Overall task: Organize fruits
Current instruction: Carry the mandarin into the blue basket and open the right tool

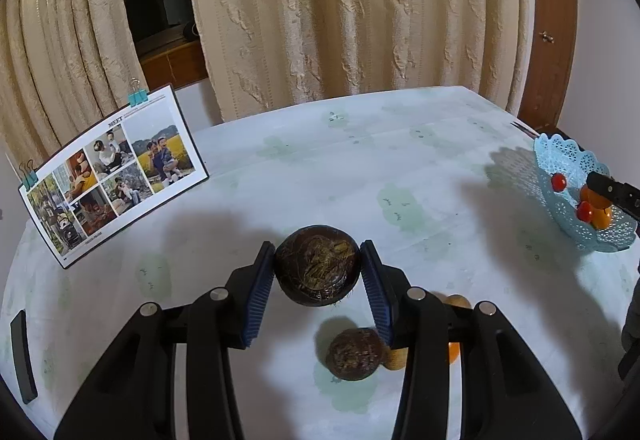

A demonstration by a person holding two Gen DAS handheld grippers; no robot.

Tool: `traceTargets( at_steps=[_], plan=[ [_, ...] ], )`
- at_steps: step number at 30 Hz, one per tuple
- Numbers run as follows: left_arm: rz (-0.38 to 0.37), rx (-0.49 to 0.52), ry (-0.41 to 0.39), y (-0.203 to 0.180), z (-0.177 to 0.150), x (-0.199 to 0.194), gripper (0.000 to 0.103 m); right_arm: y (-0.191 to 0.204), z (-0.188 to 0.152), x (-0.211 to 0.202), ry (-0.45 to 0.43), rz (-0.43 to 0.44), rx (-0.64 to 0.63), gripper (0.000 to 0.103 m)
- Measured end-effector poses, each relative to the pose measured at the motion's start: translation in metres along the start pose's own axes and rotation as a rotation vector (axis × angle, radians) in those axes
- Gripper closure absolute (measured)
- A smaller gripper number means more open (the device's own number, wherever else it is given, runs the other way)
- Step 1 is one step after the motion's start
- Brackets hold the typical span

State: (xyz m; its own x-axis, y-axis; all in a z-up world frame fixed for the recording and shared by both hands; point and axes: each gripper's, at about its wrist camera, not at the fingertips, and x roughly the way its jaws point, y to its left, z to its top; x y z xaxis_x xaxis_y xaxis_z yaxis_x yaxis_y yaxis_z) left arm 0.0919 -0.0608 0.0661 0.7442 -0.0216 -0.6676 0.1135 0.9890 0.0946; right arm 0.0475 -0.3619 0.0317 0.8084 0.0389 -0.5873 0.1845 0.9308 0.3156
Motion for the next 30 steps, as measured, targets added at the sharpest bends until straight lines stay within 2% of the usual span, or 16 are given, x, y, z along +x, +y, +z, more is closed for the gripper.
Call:
traceTargets(
  at_steps=[5, 7, 14, 24, 30],
  plan=[
    [-0.012, 0.017, 0.000, -0.013, 0.001, -0.001, 0.059, -0.013, -0.003, -0.001, -0.002, -0.009, 0.033, 0.061],
    [-0.018, 0.025, 0.002, -0.019, 0.002, 0.000, 0.059, -0.020, -0.003, -0.002, -0.010, -0.008, 0.056, 0.053],
    [-0.054, 0.054, 0.008, -0.047, 0.008, 0.000, 0.059, -0.049, -0.004, -0.020, -0.082, -0.048, 0.118, 0.053],
    [-0.195, 0.131, 0.024, -0.119, 0.023, 0.002, 0.059, -0.080, -0.014, -0.038, -0.177, -0.152, 0.164, 0.053],
    [-0.310, 0.173, 0.042, -0.168, 0.029, 0.004, 0.059, -0.091, -0.020, -0.037, -0.194, -0.164, 0.188, 0.053]
  ],
)
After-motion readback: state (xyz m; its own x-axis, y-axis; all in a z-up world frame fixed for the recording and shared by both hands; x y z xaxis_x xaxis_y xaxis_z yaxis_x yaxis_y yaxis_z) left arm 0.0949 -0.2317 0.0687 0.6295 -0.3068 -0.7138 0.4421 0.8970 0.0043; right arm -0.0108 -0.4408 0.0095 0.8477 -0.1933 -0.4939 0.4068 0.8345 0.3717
